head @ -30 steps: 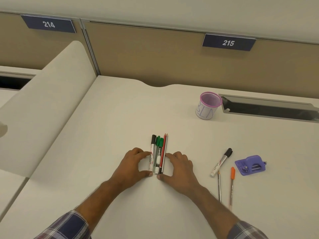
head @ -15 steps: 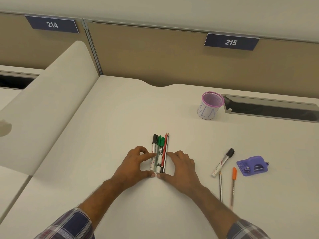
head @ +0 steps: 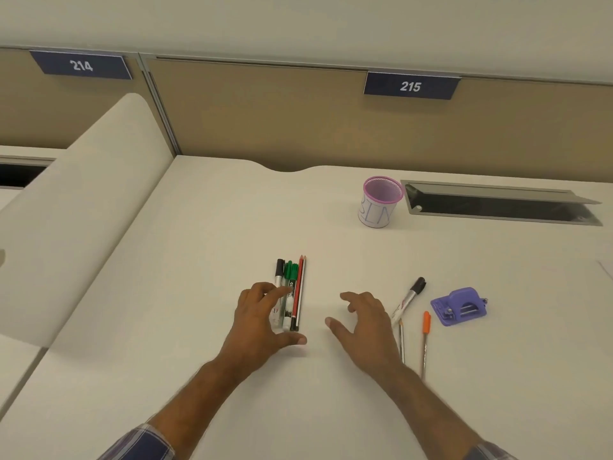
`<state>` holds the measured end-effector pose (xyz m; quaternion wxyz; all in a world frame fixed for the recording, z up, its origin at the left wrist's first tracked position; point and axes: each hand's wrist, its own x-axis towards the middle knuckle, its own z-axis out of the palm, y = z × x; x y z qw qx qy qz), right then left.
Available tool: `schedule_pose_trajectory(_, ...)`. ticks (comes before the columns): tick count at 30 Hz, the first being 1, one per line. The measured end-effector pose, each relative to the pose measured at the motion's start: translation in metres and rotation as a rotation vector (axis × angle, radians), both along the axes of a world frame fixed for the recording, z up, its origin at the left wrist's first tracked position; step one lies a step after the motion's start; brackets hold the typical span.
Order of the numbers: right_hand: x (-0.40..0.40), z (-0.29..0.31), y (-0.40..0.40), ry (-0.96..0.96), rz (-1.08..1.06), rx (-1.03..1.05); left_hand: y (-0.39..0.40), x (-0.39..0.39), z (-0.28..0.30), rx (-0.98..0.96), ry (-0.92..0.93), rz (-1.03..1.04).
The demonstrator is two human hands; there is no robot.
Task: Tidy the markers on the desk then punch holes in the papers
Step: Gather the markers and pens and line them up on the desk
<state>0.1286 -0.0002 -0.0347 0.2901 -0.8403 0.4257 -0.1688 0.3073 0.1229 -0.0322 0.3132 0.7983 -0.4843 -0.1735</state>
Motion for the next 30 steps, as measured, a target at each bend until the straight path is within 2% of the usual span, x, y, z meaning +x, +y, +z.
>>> schedule_pose_trajectory(5, -0.045, 0.013, -0.014, -0.11, -0.315, -0.005, -0.008, -0.053, 0.003, -0.12, 0.033, 0.012)
schedule_pose_trajectory(9, -0.082, 0.013, -0.025, 0.03, -0.508, 0.067, -0.022, -0.088, 0.001, -0.132, 0.046, -0.032)
schedule_pose_trajectory(13, -0.104, 0.011, -0.022, 0.184, -0.477, 0.164, -0.044, -0.106, 0.007, -0.052, 0.057, -0.094)
schedule_pose_trajectory(18, -0.111, 0.019, -0.024, 0.254, -0.437, 0.22, -0.075, -0.115, 0.015, 0.006, 0.044, -0.053)
schedule_pose_trajectory(23, -0.119, 0.027, -0.026, 0.146, -0.477, 0.293, -0.114, -0.136, 0.021, 0.089, 0.067, 0.024)
schedule_pose_trajectory(27, -0.124, 0.032, -0.029, -0.035, -0.523, 0.409, -0.133, -0.153, 0.015, 0.269, 0.027, 0.022)
schedule_pose_trajectory(30, -0.127, 0.034, -0.031, -0.079, -0.512, 0.404, -0.132, -0.158, 0.011, 0.316, 0.01, 0.034)
